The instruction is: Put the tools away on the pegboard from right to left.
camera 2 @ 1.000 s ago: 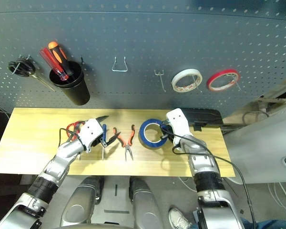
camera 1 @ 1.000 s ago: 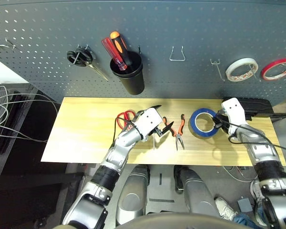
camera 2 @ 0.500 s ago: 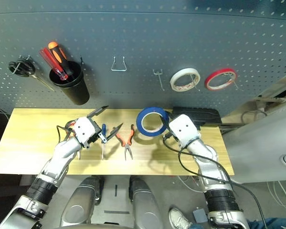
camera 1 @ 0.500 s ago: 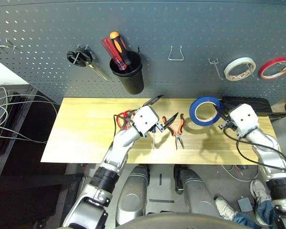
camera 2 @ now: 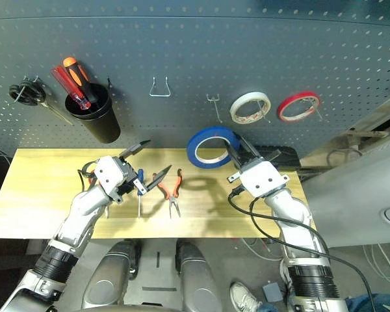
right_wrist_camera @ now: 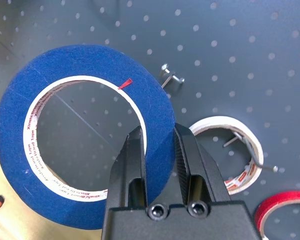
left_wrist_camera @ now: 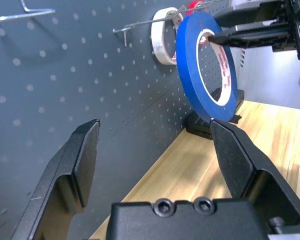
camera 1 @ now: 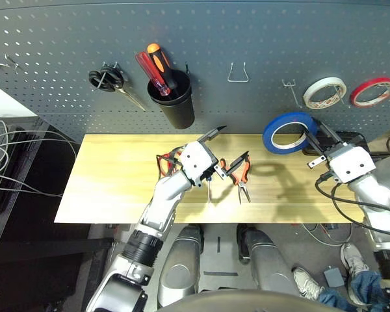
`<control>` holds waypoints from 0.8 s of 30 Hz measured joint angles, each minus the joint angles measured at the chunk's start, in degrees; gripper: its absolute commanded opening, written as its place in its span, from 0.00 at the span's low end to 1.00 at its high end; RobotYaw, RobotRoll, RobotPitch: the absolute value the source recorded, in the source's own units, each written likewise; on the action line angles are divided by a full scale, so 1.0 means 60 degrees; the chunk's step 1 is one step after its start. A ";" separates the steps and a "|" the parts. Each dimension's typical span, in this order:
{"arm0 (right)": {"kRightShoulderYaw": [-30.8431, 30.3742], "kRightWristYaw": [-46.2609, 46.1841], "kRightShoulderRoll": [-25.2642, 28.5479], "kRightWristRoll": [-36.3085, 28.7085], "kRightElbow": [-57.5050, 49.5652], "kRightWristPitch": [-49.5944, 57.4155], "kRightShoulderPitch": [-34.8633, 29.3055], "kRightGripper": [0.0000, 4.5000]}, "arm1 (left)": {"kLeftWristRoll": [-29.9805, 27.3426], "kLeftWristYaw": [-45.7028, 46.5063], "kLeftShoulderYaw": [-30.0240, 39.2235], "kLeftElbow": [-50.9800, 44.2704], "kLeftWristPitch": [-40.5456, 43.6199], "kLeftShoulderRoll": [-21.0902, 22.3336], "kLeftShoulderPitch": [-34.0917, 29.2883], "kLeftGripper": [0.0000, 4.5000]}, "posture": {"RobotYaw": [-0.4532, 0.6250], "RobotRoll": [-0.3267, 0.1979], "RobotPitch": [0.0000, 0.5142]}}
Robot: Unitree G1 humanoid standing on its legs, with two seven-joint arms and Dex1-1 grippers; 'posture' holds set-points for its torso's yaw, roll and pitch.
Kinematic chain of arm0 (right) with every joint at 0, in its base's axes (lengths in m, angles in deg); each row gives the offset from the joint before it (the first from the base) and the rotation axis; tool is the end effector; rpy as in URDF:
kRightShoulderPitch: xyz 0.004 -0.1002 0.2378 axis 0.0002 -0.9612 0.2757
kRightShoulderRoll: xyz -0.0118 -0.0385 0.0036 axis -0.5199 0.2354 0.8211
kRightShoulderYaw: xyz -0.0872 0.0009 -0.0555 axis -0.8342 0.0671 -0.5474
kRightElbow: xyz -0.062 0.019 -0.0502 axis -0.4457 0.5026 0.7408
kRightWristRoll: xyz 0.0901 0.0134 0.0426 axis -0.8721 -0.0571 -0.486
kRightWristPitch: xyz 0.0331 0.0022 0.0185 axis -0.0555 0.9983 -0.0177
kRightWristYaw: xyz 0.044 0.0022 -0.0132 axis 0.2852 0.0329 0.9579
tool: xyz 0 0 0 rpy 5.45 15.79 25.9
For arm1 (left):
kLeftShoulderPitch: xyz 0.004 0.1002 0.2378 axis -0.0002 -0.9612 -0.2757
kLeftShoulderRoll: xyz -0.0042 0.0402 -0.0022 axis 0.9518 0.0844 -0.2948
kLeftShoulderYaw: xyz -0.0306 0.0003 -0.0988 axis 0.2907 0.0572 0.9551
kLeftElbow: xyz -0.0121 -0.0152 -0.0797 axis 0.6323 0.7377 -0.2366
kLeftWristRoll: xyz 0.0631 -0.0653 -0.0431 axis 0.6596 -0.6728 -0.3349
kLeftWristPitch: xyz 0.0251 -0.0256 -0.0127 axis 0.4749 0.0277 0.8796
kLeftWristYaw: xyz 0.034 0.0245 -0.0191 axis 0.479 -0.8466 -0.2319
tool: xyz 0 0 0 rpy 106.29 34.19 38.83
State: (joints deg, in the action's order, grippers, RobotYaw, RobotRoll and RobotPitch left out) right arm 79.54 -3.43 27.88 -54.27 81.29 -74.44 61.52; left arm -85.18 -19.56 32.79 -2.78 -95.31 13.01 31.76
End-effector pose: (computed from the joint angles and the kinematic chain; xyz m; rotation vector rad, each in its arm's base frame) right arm 0.2052 -0.2495 0.1133 -0.7332 -0.4576 0.3601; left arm 0.2392 0.1227 0.0820 0.2632 -0.4118 -0.8233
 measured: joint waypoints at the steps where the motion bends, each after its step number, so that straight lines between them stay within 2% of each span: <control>1: 0.0020 -0.0002 0.0000 -0.0003 -0.0122 -0.0002 -0.0054 0.16 | 0.0001 -0.0004 0.0000 0.0020 -0.0052 0.0003 0.0008 1.00 | 0.48 0.62 0.52; 8: 0.0274 -0.0095 0.0001 -0.0041 -0.0472 0.0028 -0.0167 0.16 | 0.0001 -0.0103 -0.0038 0.0228 -0.0287 0.0001 0.0077 1.00 | 0.47 0.62 0.51; 17: 0.0543 -0.0280 0.0003 -0.0066 -0.0636 0.0438 0.0523 0.16 | 0.0002 -0.0203 -0.0069 0.0542 -0.0495 -0.0048 0.0345 1.00 | 0.46 0.62 0.49; 24: 0.0629 -0.0585 -0.0012 0.0171 0.0295 0.0550 0.1146 0.16 | 0.0026 -0.0202 -0.0079 0.0610 -0.0534 -0.0058 0.0389 1.00 | 0.49 0.62 0.48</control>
State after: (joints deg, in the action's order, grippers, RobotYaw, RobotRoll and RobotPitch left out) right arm 83.32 -6.94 27.81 -53.24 83.06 -71.13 68.40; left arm -85.02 -20.77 32.32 0.88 -98.51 12.66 34.09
